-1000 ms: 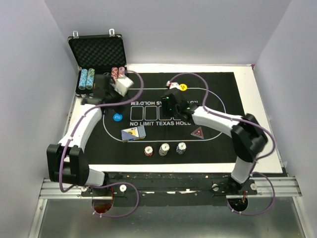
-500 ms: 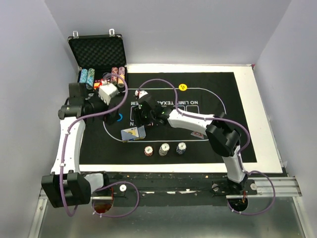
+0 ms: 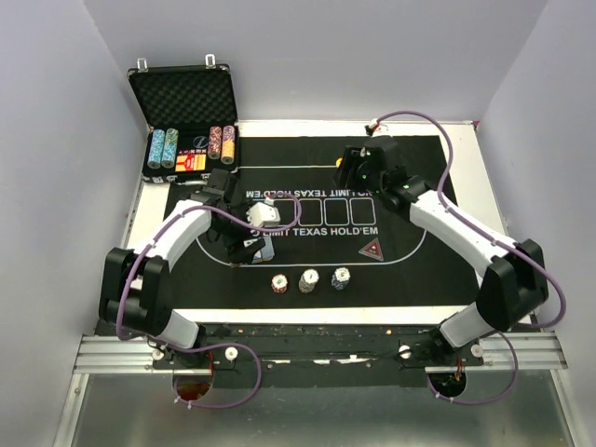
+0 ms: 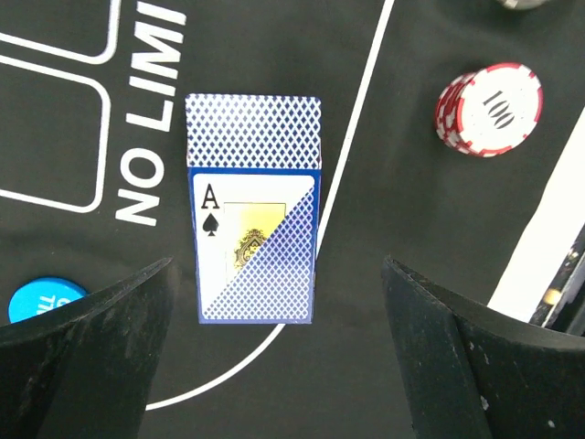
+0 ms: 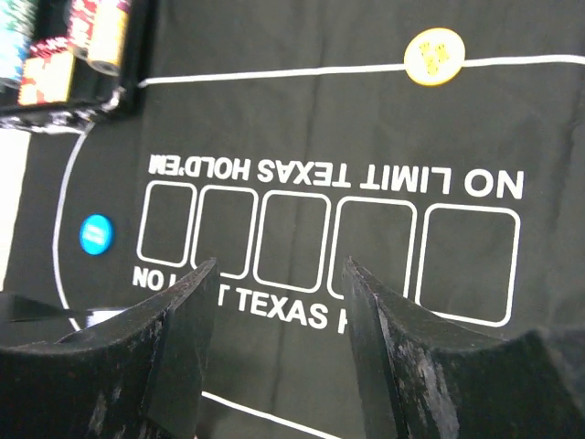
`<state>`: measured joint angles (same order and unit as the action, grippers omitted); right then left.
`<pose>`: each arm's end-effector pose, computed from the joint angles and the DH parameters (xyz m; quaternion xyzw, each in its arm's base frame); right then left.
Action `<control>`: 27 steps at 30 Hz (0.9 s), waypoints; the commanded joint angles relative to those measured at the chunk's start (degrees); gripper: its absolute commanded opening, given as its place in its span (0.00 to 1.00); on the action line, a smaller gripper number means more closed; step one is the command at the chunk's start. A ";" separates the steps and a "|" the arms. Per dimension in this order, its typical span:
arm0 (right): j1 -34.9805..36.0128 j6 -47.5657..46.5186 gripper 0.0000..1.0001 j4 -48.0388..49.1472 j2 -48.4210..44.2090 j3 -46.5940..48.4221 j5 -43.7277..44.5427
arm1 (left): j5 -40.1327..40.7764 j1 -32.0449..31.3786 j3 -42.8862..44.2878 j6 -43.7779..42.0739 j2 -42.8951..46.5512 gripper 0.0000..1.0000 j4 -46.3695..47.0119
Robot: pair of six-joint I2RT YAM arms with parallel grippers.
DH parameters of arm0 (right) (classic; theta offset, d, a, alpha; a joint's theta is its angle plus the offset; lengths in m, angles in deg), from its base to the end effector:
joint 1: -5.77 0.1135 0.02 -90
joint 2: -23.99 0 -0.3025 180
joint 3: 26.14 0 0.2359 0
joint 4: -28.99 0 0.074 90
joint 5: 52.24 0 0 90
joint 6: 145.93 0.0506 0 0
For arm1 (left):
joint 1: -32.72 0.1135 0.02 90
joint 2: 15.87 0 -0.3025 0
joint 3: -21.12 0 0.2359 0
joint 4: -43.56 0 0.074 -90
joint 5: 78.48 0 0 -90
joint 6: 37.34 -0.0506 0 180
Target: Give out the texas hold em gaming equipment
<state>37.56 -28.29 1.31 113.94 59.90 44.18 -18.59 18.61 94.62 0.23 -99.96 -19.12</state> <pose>0.3098 0.1853 0.3348 -0.0043 0.8719 0.1990 0.4473 0.2408 -0.0867 0.2583 0.5557 0.7781 -0.1966 0.2170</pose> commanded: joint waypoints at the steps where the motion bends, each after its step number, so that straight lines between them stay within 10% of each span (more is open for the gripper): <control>1: -0.67 1.45 0.65 -0.50 -3.37 -2.05 -1.84 | 6.28 -2.32 2.05 -4.71 -3.52 0.99 -0.92; 27: -8.59 1.28 0.64 2.40 -2.41 -3.02 -12.74 | 21.40 -11.47 4.79 5.23 -14.61 0.99 2.68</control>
<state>30.05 -26.44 2.68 111.01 57.21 33.71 -1.04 8.12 98.12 3.79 -114.23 -16.96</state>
